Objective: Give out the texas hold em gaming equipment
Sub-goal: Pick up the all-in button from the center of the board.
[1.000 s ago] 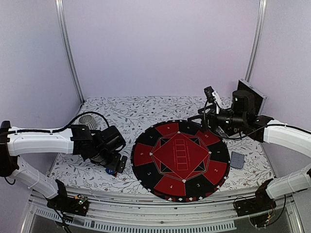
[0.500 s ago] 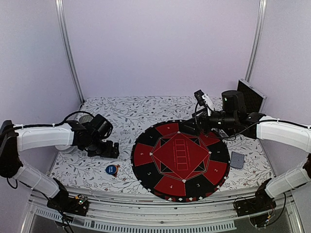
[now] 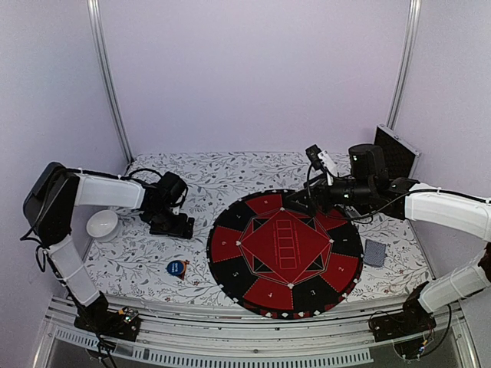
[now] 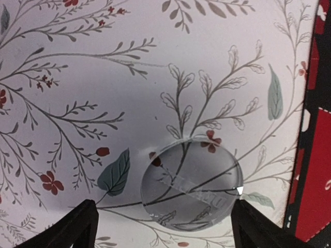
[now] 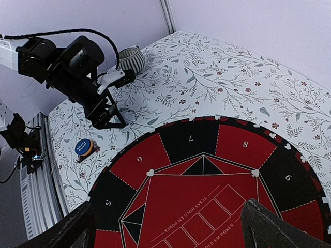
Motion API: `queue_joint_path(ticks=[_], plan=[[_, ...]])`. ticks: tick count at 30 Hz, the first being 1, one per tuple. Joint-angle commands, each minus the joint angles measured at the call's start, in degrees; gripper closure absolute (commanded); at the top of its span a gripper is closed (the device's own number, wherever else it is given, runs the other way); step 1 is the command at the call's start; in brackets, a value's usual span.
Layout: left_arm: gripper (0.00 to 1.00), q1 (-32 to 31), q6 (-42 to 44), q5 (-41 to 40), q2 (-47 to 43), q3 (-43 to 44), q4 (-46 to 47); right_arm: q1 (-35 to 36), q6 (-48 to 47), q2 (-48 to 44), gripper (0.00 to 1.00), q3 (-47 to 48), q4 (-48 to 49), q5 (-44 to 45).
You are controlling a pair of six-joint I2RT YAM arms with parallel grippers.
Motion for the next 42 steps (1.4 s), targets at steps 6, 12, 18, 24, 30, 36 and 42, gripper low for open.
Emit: queue_joint_path(ticks=[6, 12, 18, 24, 30, 36, 42], plan=[[0.11, 0.8, 3.6, 2.9, 3.4, 0.9, 0.9, 0.5, 0.1, -0.4, 0.01, 0.9, -0.6, 1.2], [0.13, 0.6, 4.3, 4.1, 6.0, 1.8, 1.1, 0.6, 0.2, 0.4, 0.01, 1.4, -0.7, 0.9], [0.23, 0.3, 4.4, 2.2, 6.1, 1.5, 0.6, 0.6, -0.2, 0.1, 0.01, 1.5, -1.1, 1.0], [0.38, 0.1, 4.7, 1.7, 5.5, 1.3, 1.8, 0.6, 0.3, -0.3, 0.01, 2.9, -2.4, 0.8], [0.47, 0.0, 5.9, 0.8, 4.1, 0.3, 2.8, 0.6, 2.5, -1.5, 0.01, 3.1, -2.6, 0.4], [0.5, 0.1, 6.7, 0.8, 2.6, -1.1, 5.3, 0.6, 4.4, -1.0, 0.01, 6.0, -4.3, 0.2], [0.5, 0.0, 6.7, 1.0, -0.2, -1.3, 6.4, 0.7, 8.5, -1.3, 0.01, 9.6, -4.4, -1.3]])
